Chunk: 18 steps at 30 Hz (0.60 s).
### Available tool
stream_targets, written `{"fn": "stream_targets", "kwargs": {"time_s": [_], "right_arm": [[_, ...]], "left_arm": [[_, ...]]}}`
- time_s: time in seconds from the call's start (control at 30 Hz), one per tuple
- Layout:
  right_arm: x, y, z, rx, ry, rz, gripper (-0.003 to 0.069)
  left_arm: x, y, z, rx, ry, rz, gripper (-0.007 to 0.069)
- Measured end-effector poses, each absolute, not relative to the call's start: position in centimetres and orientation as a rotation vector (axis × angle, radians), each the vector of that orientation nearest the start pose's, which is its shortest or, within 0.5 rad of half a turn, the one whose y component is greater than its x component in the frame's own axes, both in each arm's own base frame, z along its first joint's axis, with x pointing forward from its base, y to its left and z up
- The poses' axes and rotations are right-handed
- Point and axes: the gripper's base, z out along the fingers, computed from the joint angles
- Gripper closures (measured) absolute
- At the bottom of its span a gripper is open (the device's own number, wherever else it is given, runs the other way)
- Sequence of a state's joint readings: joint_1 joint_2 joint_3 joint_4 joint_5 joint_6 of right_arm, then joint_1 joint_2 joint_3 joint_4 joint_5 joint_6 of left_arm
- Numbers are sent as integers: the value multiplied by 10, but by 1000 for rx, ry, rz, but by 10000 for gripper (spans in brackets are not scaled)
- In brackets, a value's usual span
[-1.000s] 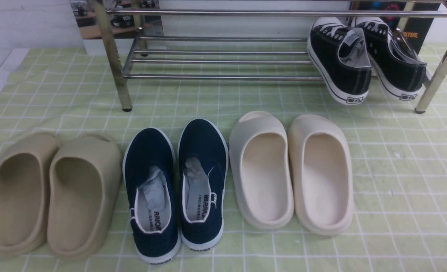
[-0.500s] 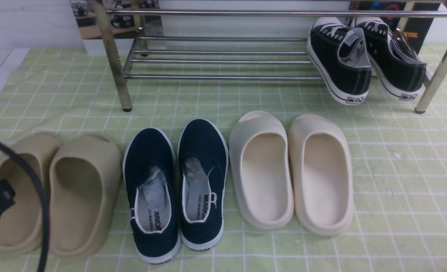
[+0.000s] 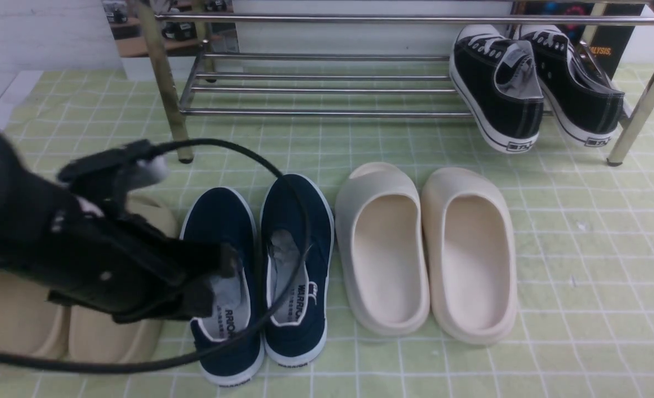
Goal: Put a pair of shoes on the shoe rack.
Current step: Use the left arm to grab the shoe closest to it
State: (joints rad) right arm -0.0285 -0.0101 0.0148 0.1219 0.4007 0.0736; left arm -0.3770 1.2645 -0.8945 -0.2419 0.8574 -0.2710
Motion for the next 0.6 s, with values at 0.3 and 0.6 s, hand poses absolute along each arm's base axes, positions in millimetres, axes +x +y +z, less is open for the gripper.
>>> {"fn": "stream_targets", "kwargs": {"time_s": [0.3,0.6], "right_arm": [[52,3,173,171,1881,154,421],[52,3,173,171,1881,154,421]], "left_arm": [[262,-111,228,-192,2796,-178,262],[280,-118,190,-273,2841,-132,432]]}}
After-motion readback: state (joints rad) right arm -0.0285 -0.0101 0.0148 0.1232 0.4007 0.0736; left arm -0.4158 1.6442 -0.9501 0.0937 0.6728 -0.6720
